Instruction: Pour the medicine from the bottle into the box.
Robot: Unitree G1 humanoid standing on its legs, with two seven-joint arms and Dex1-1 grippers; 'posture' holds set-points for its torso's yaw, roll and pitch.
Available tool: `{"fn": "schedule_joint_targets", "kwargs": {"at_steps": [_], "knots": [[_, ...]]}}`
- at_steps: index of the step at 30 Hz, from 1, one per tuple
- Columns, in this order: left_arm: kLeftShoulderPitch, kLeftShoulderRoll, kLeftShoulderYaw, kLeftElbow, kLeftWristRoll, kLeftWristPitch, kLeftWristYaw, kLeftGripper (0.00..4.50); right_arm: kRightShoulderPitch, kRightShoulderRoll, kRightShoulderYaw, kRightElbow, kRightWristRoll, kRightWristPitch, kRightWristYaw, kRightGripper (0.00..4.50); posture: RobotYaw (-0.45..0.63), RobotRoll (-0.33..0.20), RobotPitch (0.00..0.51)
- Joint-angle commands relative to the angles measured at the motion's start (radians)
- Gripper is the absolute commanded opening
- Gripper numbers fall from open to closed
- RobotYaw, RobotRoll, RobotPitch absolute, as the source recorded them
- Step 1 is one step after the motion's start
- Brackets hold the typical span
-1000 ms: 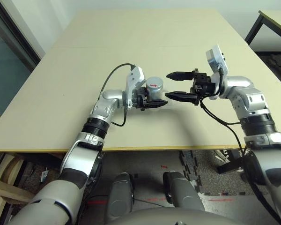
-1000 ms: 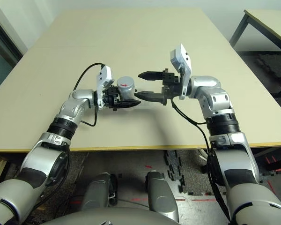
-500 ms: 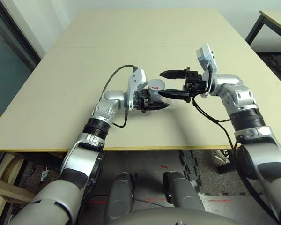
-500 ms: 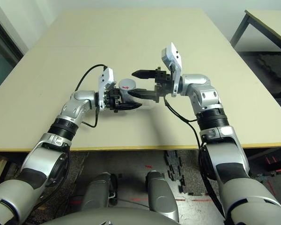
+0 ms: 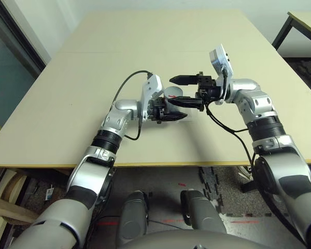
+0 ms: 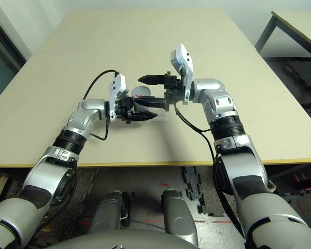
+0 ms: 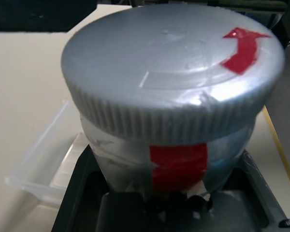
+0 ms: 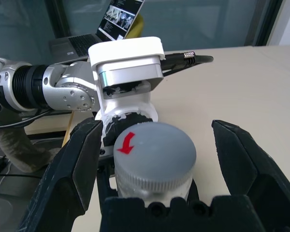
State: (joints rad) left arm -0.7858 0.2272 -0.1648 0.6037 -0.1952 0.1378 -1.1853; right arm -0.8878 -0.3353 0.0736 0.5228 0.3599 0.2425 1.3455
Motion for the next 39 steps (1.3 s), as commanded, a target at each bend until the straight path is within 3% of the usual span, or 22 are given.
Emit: {"fn": "schedule_joint_targets", "kwargs": {"at_steps": [1, 16, 19, 23, 33, 39], "knots": [[-0.026, 0.013, 0.011, -0.013, -0.009, 0.012, -0.008, 2.68, -0.027, 0.003, 0.002, 0.021, -0.005, -0.001, 0.006, 4.50, -0.19, 0.000, 0.073], [-0.030, 0.015, 0.033, -0.020, -0.016, 0.020, 0.001, 2.68, -0.073, 0.007, 0.009, 0.085, -0.027, -0.033, 0.026, 4.50, -0.17, 0.000, 0.067], [-0.030, 0.014, 0.034, -0.021, -0.017, 0.022, 0.001, 2.68, -0.073, 0.009, 0.010, 0.090, -0.031, -0.038, 0.027, 3.89, -0.17, 0.000, 0.069], [-0.032, 0.014, 0.037, -0.023, -0.023, 0.029, 0.000, 2.68, -0.073, 0.009, 0.011, 0.098, -0.039, -0.045, 0.033, 2.57, -0.17, 0.000, 0.069], [-0.038, 0.016, 0.046, -0.031, -0.039, 0.047, -0.018, 2.68, -0.072, -0.003, 0.019, 0.112, -0.042, -0.059, 0.081, 2.55, -0.17, 0.000, 0.069], [-0.050, 0.020, 0.057, -0.034, -0.060, 0.075, -0.054, 2.68, -0.084, -0.016, 0.045, 0.128, 0.002, -0.089, 0.249, 2.55, -0.18, 0.000, 0.071]]}}
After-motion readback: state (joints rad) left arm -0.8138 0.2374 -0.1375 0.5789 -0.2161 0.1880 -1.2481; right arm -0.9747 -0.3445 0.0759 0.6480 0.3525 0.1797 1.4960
